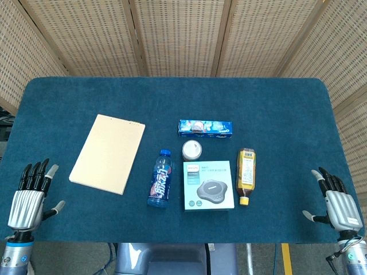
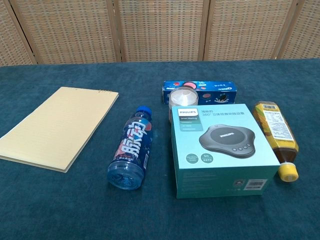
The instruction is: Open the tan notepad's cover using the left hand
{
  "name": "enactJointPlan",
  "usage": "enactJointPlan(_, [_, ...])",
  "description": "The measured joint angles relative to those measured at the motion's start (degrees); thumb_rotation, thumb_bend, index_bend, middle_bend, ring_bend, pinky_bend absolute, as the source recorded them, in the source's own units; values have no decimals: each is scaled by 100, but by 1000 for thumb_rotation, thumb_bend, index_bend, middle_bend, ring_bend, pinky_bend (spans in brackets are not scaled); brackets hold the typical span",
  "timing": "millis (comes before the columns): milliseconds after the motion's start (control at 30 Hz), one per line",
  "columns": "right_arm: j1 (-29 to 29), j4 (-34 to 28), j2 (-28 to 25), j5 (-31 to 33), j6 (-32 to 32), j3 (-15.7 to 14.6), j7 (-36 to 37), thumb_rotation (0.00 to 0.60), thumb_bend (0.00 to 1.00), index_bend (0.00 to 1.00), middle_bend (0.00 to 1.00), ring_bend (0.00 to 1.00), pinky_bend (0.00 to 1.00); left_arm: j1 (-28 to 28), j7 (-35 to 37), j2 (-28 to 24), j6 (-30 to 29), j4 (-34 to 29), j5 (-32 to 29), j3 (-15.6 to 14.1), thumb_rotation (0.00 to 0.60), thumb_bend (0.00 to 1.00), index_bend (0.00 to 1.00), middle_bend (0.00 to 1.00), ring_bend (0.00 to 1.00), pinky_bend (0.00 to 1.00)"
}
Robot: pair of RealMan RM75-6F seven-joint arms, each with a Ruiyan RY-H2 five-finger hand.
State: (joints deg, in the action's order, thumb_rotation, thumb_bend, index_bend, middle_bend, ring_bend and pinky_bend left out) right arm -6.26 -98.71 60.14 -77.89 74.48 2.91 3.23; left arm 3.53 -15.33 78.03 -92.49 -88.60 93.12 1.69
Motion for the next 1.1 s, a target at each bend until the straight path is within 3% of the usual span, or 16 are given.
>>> enactJointPlan(1100, [-6,13,12,6,-2,6,-17,600,53,33,0,0,0,35,-7,10,88,-2,19,-29,600,79,0,0,0,0])
